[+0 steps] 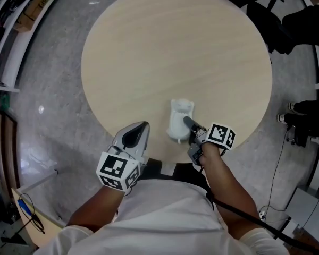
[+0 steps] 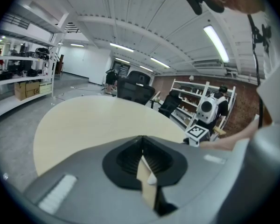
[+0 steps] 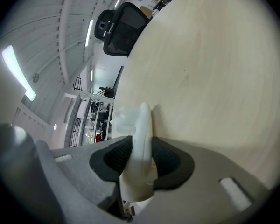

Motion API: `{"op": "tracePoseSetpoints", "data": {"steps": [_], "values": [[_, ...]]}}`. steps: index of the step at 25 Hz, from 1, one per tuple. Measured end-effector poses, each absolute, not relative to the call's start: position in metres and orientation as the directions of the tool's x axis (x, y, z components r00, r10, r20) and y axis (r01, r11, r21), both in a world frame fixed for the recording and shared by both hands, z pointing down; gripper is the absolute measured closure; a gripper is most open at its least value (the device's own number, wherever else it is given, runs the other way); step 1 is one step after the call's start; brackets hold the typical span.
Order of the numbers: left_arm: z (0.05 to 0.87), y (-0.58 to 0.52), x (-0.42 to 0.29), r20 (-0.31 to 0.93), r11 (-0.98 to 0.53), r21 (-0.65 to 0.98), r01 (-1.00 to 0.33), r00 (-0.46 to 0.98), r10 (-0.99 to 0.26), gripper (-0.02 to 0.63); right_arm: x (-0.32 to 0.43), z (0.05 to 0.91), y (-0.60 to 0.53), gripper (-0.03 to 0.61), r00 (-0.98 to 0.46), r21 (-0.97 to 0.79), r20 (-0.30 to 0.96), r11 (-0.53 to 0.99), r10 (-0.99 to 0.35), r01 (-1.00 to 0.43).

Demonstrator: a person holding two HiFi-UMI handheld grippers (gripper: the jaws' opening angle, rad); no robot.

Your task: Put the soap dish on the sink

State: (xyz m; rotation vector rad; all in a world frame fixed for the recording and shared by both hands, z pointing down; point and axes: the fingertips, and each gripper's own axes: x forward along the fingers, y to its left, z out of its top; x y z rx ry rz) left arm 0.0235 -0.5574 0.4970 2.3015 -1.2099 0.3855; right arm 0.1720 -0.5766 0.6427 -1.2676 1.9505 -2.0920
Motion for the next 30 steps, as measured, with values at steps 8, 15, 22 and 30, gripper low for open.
{"op": "tracePoseSetpoints", "data": {"steps": [8, 15, 22, 30], "values": [[0.498, -0.563, 0.024, 0.471, -0.479, 0.311, -0.821, 0.571, -0.673, 0.606, 0.172, 0.647, -0.580, 0.426, -0.660, -0.823, 0.558, -0.228, -0.504, -0.521], [0.498, -0.567, 0.024, 0.471, -0.480, 0.314, -0.820, 0.573, -0.671, 0.606, 0.170, 0.647, -0.583, 0.420, -0.664, -0.812, 0.567, -0.193, -0.488, -0.551], [0.497, -0.570, 0.025, 0.459, -0.489, 0.317, -0.812, 0.583, -0.670, 0.606, 0.176, 0.642, -0.589, 0.408, -0.648, -0.793, 0.576, -0.147, -0.498, -0.591], [0.488, -0.570, 0.026, 0.427, -0.521, 0.309, -0.796, 0.606, -0.672, 0.606, 0.198, 0.628, -0.588, 0.407, -0.592, -0.757, 0.594, -0.129, -0.545, -0.641]]}}
